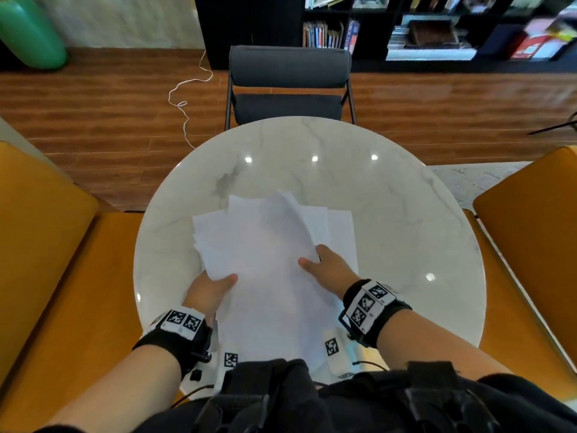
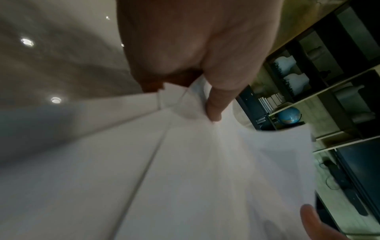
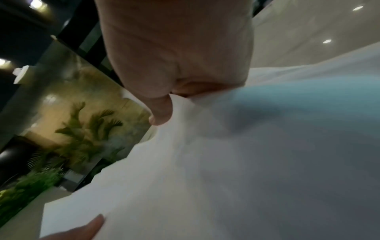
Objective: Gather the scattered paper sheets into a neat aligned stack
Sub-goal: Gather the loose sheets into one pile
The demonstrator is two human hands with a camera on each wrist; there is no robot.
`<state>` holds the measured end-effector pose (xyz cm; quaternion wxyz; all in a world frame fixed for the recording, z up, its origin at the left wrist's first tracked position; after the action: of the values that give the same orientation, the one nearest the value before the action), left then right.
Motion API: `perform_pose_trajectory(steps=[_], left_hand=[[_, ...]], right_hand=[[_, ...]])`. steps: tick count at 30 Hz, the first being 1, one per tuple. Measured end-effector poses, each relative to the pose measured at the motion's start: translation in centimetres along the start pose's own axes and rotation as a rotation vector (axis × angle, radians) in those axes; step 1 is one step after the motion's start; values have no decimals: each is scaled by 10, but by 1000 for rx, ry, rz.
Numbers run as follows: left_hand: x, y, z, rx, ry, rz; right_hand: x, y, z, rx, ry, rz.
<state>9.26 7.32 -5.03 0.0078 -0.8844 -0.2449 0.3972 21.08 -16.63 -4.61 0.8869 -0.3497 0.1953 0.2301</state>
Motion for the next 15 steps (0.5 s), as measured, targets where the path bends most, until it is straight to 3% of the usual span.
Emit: perform_pose_trajectory(steps=[2, 5, 9, 12, 15], left_hand=[[1, -16, -3, 11, 19, -75], [-1, -51, -5, 50, 12, -234], [8, -77, -2, 33, -6, -274], [11, -66, -8, -19, -11, -199], [9, -41, -11, -71, -19, -106]], right_hand=[[1, -21, 0, -161, 52, -191], [-4, -60, -24, -259, 287, -411], [-6, -69, -50, -81, 473, -444], [7, -53, -43, 127, 477, -402], [19, -24, -31, 357, 416, -249]])
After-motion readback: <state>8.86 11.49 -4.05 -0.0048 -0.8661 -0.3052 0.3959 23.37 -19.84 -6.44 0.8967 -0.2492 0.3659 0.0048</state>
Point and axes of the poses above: each hand's wrist, its own x-axis towards the middle knuckle, its own y-axis out of the palm, z = x × y, the point moved 9 cm from there along x, towards the middle knuckle, and after that the axes turned 4 degrees about -y, right-handed, at the moved point
